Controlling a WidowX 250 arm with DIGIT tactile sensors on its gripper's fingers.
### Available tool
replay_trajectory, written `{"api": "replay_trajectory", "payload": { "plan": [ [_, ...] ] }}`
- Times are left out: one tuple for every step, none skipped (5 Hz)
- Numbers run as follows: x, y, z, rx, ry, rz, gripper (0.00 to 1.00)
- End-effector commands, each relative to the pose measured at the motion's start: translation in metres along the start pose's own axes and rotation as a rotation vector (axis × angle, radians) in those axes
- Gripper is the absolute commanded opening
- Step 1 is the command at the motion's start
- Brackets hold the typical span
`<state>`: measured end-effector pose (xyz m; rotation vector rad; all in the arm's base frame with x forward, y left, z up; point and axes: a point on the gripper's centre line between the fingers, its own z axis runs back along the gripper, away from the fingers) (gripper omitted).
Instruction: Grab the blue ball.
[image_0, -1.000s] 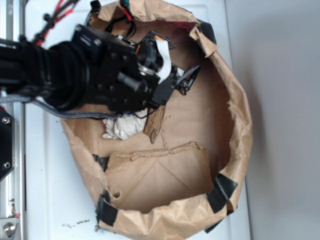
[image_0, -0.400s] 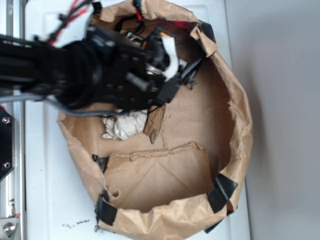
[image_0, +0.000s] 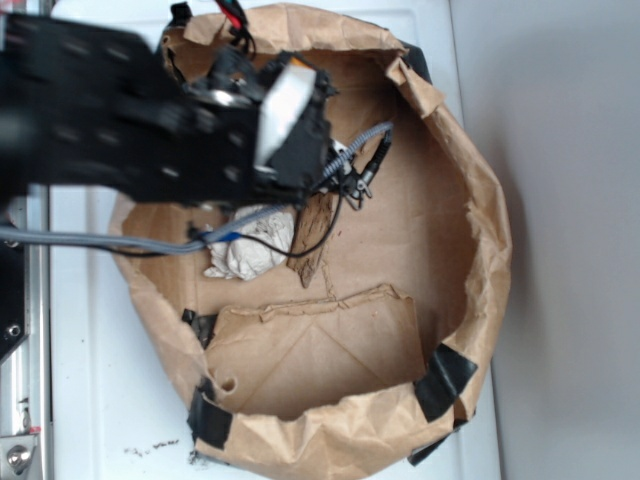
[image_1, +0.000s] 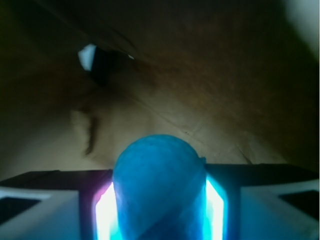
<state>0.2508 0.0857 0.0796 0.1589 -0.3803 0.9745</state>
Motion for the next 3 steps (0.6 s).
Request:
{"api": "replay_trajectory", "payload": {
  "plan": [
    [0.031, -0.002, 0.072, -0.274, 0.06, -0.132, 0.0],
    [0.034, -0.013, 0.097, -0.287, 0.129, -0.234, 0.0],
    [0.022, -0.022, 0.105, -0.179, 0.049, -0.247, 0.0]
  ]
}}
